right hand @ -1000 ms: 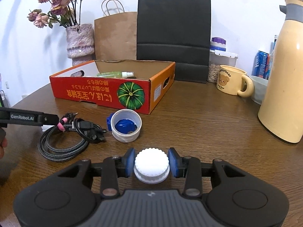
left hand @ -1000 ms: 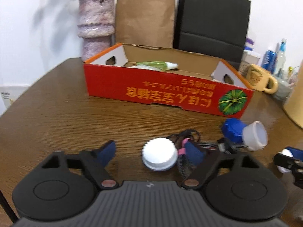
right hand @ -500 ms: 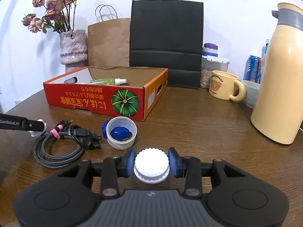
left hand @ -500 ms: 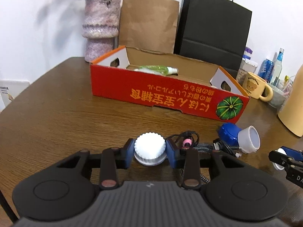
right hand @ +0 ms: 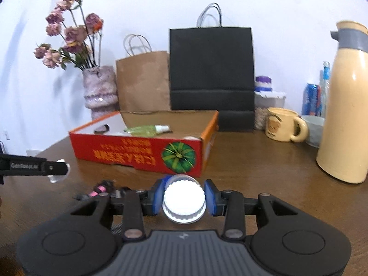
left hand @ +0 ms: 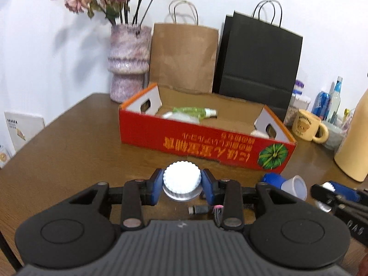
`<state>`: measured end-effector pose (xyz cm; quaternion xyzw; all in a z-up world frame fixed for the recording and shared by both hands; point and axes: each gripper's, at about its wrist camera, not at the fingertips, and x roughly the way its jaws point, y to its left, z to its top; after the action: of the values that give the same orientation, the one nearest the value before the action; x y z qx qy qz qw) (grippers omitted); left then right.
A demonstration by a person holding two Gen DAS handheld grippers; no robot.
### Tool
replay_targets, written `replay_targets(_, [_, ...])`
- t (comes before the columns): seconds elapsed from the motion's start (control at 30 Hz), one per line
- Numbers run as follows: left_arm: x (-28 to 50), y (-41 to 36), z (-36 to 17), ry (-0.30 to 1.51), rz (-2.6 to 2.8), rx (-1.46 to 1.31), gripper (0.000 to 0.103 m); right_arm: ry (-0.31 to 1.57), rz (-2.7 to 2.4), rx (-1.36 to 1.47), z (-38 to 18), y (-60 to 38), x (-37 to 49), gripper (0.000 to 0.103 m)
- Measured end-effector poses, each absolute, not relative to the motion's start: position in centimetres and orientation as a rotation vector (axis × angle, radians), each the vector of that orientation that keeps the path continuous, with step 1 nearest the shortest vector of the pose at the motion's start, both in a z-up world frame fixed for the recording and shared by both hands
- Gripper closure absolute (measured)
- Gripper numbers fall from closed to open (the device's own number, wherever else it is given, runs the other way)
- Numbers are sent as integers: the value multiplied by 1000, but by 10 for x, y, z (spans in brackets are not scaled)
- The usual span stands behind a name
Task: Organize rigid objects
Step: 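Carry the white ribbed cap over the red box and open the right gripper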
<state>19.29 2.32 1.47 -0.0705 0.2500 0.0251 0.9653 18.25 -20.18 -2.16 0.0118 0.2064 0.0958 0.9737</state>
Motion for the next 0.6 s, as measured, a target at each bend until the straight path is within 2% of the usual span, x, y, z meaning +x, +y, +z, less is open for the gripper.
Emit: replay_targets(0.6, [225, 20, 70, 359, 130, -193, 66, 273, 256, 64, 38, -168, 217, 66])
